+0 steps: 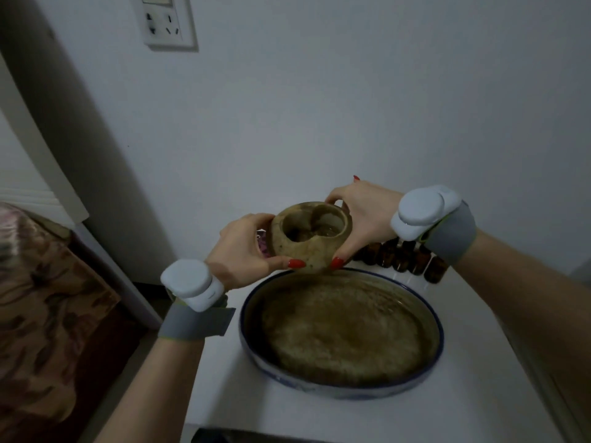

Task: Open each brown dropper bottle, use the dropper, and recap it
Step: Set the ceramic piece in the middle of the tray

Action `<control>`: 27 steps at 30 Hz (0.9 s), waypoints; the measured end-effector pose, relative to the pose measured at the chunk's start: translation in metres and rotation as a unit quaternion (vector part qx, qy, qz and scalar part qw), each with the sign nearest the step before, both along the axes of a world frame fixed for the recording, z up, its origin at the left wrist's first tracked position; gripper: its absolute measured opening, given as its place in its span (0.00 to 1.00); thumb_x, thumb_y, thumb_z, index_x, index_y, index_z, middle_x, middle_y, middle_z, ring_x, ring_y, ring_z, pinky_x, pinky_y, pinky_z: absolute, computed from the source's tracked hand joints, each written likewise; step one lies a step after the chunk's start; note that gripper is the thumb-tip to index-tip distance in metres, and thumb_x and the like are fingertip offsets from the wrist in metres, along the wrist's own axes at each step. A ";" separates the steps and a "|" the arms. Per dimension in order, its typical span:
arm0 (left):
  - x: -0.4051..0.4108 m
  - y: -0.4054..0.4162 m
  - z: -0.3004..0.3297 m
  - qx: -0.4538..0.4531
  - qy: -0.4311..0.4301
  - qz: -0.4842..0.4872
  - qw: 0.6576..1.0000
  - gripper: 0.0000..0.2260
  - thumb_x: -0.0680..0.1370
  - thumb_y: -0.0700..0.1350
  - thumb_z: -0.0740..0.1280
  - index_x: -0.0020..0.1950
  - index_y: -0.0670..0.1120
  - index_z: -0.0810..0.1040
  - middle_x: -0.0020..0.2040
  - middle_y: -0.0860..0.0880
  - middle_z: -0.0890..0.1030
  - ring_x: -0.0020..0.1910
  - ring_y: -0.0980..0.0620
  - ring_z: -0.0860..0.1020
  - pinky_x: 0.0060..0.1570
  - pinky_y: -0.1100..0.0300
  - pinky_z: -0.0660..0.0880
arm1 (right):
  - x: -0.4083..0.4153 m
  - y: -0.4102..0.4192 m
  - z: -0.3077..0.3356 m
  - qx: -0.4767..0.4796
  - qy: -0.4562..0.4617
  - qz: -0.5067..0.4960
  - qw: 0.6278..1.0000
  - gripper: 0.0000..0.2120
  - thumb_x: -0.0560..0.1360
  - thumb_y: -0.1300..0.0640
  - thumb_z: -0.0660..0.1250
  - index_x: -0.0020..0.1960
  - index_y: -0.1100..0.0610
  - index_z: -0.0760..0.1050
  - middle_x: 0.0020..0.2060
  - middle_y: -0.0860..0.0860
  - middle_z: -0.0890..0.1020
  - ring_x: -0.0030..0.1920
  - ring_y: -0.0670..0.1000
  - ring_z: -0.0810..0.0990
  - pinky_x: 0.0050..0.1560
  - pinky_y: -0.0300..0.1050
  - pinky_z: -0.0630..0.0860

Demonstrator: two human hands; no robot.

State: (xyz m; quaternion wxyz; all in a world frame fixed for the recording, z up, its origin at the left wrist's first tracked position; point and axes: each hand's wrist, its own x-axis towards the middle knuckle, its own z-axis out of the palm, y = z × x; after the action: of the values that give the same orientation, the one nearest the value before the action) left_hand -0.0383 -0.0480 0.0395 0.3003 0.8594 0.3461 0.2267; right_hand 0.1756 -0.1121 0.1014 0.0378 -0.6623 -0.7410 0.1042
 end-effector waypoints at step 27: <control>-0.008 -0.055 -0.069 -0.032 0.142 -0.012 0.989 0.36 0.64 0.68 0.72 0.68 0.55 0.70 0.63 0.54 0.76 0.64 0.50 0.70 0.72 0.45 0.57 | -0.007 -0.080 -0.081 -0.073 0.032 -0.055 0.995 0.43 0.60 0.36 0.77 0.66 0.56 0.68 0.57 0.51 0.76 0.57 0.51 0.74 0.59 0.50 0.76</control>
State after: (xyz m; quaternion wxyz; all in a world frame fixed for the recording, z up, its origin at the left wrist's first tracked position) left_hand -0.0461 -0.1025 -0.0292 0.2785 0.8770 0.3817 0.0873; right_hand 0.1682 -0.1919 0.0200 0.0190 -0.6991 -0.6924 0.1773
